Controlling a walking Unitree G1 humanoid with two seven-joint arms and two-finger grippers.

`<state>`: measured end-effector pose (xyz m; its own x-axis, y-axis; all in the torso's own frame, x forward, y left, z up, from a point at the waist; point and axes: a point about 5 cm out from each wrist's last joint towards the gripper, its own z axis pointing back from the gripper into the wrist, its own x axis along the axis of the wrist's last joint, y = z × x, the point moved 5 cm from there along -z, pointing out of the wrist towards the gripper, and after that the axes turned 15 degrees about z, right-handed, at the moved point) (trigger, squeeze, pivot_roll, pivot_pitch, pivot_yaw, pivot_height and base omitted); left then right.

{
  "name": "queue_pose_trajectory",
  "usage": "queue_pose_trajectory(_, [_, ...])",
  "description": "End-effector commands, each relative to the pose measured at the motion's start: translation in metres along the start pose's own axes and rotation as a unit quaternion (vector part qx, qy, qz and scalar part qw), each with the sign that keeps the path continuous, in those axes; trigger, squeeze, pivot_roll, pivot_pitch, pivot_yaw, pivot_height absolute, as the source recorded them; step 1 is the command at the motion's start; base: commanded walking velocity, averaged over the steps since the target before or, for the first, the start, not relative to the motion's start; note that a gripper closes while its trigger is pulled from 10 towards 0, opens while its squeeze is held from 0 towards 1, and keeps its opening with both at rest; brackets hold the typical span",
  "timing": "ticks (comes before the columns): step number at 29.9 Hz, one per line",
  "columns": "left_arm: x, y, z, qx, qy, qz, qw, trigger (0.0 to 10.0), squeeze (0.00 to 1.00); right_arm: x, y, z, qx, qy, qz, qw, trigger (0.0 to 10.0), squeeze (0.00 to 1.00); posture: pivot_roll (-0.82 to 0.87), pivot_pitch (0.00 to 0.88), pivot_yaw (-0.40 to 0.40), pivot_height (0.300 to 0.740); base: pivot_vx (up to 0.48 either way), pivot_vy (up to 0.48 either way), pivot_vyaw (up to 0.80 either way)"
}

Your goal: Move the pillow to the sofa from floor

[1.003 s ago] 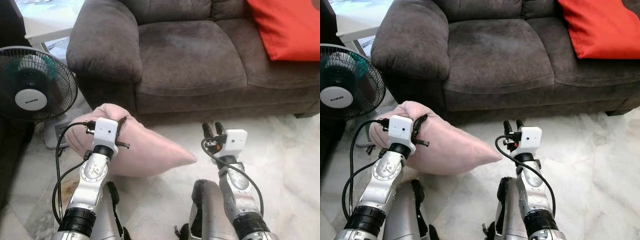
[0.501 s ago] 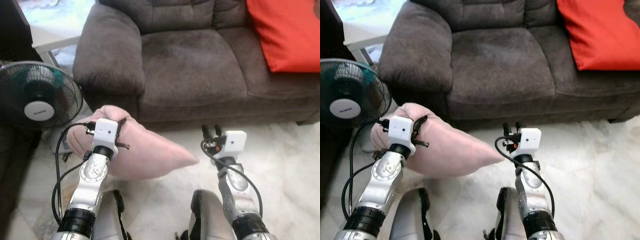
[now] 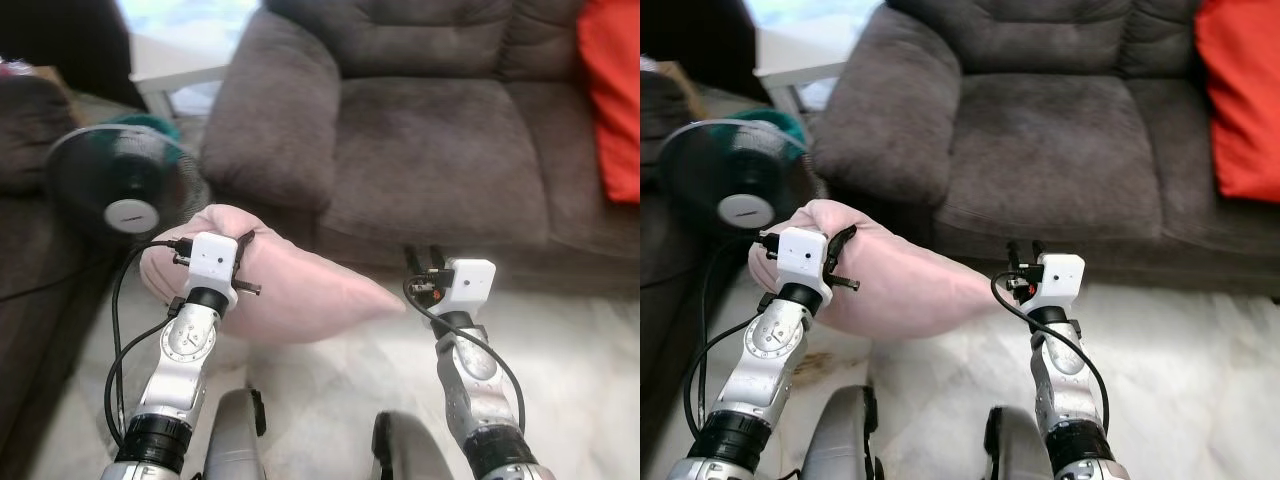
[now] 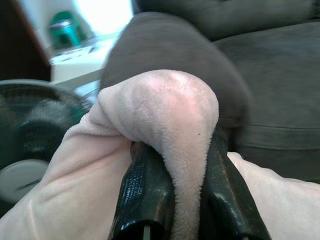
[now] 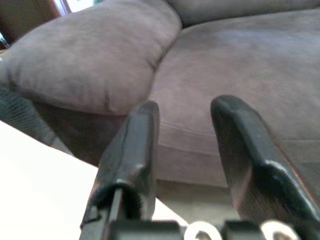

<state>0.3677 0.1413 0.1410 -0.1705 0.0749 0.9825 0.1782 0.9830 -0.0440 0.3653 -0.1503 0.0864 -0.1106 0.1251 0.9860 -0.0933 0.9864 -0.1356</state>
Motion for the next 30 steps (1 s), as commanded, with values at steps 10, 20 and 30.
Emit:
queue_pose_trajectory(10, [0.0289, -0.0075, -0.0051, -0.016, -0.055, -0.010, 0.998, 10.0, 0.00, 0.0024, -0.0042, -0.0001, -0.008, -0.007, -0.004, 1.000, 10.0, 0.00, 0.17, 0.096, -0.013, 0.644, -0.163, 0.000, 0.00])
queue_pose_trajectory(20, [0.0308, -0.0085, -0.0062, -0.017, -0.057, -0.009, 0.998, 10.0, 0.00, 0.0038, -0.0030, -0.0006, -0.007, -0.011, -0.002, 1.000, 10.0, 0.00, 0.17, 0.096, -0.011, 0.676, 0.000, 0.000, 0.00])
queue_pose_trajectory(30, [0.0326, -0.0108, -0.0072, -0.021, -0.057, -0.008, 0.998, 10.0, 0.00, 0.0053, -0.0027, -0.0005, -0.007, -0.017, -0.004, 1.000, 10.0, 0.00, 0.17, 0.091, -0.008, 0.740, 0.000, 0.000, 0.00])
